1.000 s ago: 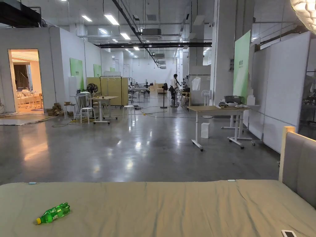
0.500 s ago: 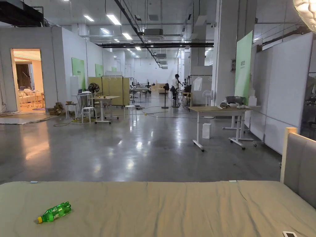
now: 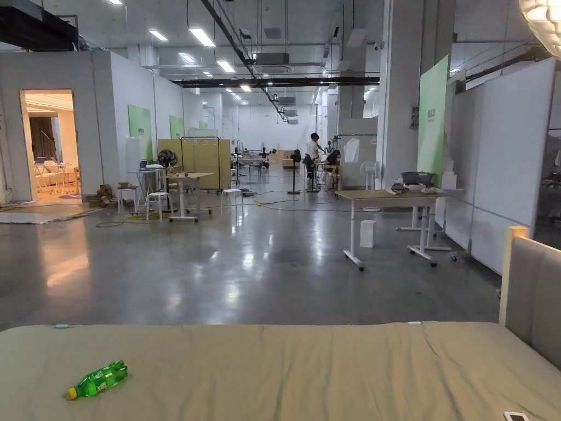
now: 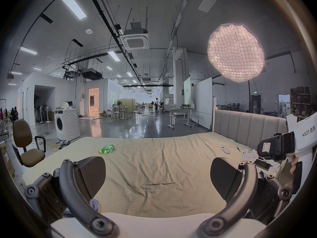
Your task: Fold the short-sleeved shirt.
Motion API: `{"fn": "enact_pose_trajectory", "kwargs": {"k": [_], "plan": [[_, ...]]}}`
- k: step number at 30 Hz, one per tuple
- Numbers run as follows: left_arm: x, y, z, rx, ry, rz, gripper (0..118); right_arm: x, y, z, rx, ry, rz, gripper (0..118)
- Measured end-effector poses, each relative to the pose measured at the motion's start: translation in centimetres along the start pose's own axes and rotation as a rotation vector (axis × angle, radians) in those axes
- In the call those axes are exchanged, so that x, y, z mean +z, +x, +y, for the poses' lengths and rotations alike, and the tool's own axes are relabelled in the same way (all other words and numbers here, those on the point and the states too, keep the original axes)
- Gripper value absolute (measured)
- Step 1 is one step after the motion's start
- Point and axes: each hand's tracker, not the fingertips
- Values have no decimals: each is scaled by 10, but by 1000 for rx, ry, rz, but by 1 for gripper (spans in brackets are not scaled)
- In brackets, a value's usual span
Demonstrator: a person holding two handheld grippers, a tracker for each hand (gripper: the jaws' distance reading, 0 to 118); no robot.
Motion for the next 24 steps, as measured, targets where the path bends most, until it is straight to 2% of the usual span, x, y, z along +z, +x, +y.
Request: {"fn": "enact_pose_trajectory", "kwargs": {"k": [3,8,10,11,12,14,15,16,21,24], "plan": [[0,1,0,-4,-1,-2,118,2,4,3,-32,30,-59,118],[1,3,1,-7,1,-5,118,5,14,2,34,118,-56,118],[1,3,1,-7,3,-5,118,3,24,-4,131,192,-18,118],[1,4,1,-7,3,-6,118,4,29,-9,236,229,6,118],[1,4,2,-9,2,-8,118,5,29,-12,310,257,-28,118],[2,4,1,-13,2,-7,118,8,19,-12,401,280,-170,118],[1,3,1,-14,3,-2,118,9,17,-12,439,277,-197,118],[1,3,0,-11,3,2,118,10,16,-13,465,279,-179,118],[-2,2,-2,24,0,-6,118,12,16,-10,387,269,-72,118],[-2,2,-3,17,-6,-5,118,12,15,-9,382,261,-70,118]]}}
